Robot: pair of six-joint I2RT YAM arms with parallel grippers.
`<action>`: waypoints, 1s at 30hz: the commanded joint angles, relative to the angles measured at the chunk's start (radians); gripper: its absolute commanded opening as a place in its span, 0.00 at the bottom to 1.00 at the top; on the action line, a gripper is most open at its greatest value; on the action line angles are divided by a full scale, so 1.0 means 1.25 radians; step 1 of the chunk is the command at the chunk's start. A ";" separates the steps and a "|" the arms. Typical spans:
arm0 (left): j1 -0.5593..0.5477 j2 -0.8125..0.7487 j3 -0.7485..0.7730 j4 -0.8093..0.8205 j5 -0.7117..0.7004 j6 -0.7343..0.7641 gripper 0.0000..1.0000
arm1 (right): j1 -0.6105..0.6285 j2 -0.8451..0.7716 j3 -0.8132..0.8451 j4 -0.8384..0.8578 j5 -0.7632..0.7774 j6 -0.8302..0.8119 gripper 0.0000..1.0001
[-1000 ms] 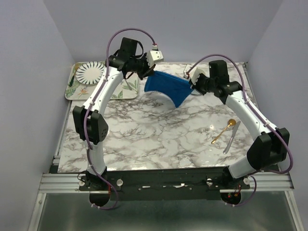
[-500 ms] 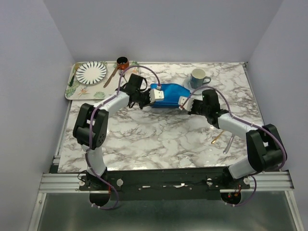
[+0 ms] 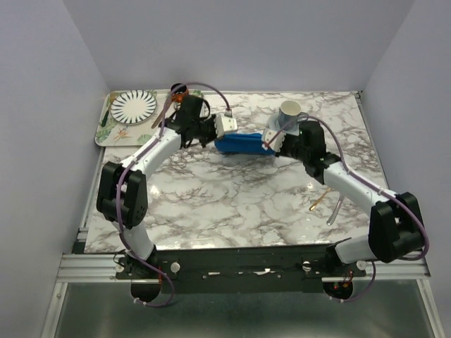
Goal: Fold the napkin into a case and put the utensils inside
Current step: Turn over the upper triangle folded napkin at the center of the board.
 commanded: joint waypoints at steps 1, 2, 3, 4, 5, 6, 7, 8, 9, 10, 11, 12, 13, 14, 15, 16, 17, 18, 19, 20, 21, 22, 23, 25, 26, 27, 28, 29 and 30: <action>0.038 0.074 0.245 0.015 -0.100 -0.121 0.00 | -0.036 0.109 0.237 -0.001 0.106 0.038 0.00; 0.048 0.102 0.292 0.009 -0.110 -0.135 0.00 | -0.044 0.137 0.276 -0.003 0.107 0.032 0.01; 0.054 0.133 0.389 0.005 -0.125 -0.143 0.00 | -0.051 0.169 0.359 -0.001 0.108 0.025 0.01; 0.060 0.195 0.438 0.005 -0.134 -0.151 0.00 | -0.061 0.224 0.399 0.000 0.113 0.017 0.00; 0.066 0.227 0.488 0.000 -0.140 -0.159 0.00 | -0.065 0.255 0.442 -0.001 0.113 0.014 0.01; 0.076 0.257 0.582 0.004 -0.148 -0.170 0.00 | -0.067 0.279 0.477 -0.001 0.114 0.004 0.01; 0.081 0.313 0.626 0.011 -0.166 -0.181 0.00 | -0.072 0.302 0.546 0.001 0.116 -0.002 0.01; 0.085 0.338 0.668 0.024 -0.171 -0.191 0.00 | -0.072 0.349 0.580 0.001 0.118 -0.006 0.01; 0.091 0.360 0.730 0.037 -0.178 -0.203 0.00 | -0.076 0.369 0.609 0.005 0.123 -0.008 0.01; 0.092 0.384 0.747 0.054 -0.193 -0.205 0.00 | -0.078 0.391 0.642 0.008 0.127 -0.006 0.00; 0.093 0.388 0.752 0.100 -0.202 -0.203 0.00 | -0.080 0.422 0.694 0.012 0.134 -0.002 0.00; 0.093 0.388 0.734 0.126 -0.209 -0.198 0.00 | -0.081 0.437 0.717 0.021 0.136 0.006 0.01; 0.092 0.381 0.718 0.149 -0.214 -0.182 0.00 | -0.082 0.444 0.730 0.024 0.137 0.011 0.01; 0.092 0.374 0.696 0.189 -0.218 -0.172 0.00 | -0.082 0.447 0.726 0.033 0.130 0.010 0.00; 0.092 0.366 0.672 0.202 -0.215 -0.164 0.00 | -0.082 0.447 0.711 0.071 0.126 0.001 0.00; 0.093 0.344 0.616 0.212 -0.212 -0.142 0.00 | -0.081 0.446 0.696 0.088 0.119 -0.002 0.01; 0.093 0.331 0.584 0.234 -0.209 -0.137 0.00 | -0.081 0.441 0.677 0.099 0.110 -0.005 0.00; 0.092 0.316 0.513 0.248 -0.205 -0.132 0.00 | -0.080 0.435 0.645 0.107 0.107 -0.002 0.01; 0.093 0.288 0.477 0.259 -0.203 -0.126 0.00 | -0.078 0.426 0.621 0.109 0.105 0.000 0.00; 0.092 0.273 0.443 0.271 -0.197 -0.115 0.00 | -0.077 0.418 0.594 0.116 0.099 0.001 0.00; 0.092 0.258 0.411 0.274 -0.185 -0.105 0.00 | -0.076 0.408 0.527 0.132 0.094 -0.001 0.01; 0.093 0.230 0.346 0.276 -0.178 -0.099 0.00 | -0.073 0.380 0.491 0.142 0.090 -0.005 0.01; 0.093 0.217 0.317 0.265 -0.170 -0.086 0.00 | -0.073 0.367 0.455 0.152 0.084 -0.008 0.01; 0.092 0.177 0.231 0.245 -0.145 -0.068 0.00 | -0.067 0.324 0.344 0.163 0.072 -0.022 0.00; 0.093 0.163 0.200 0.234 -0.138 -0.058 0.00 | -0.065 0.307 0.302 0.168 0.062 -0.028 0.01; 0.093 0.150 0.169 0.231 -0.133 -0.045 0.00 | -0.061 0.294 0.267 0.180 0.057 -0.044 0.01; 0.093 0.123 0.111 0.226 -0.118 -0.040 0.00 | -0.053 0.281 0.199 0.185 0.054 -0.050 0.01; 0.093 0.111 0.087 0.205 -0.112 -0.034 0.00 | -0.049 0.256 0.173 0.189 0.048 -0.055 0.01; 0.092 0.100 0.067 0.192 -0.102 -0.026 0.00 | -0.045 0.244 0.152 0.183 0.046 -0.061 0.00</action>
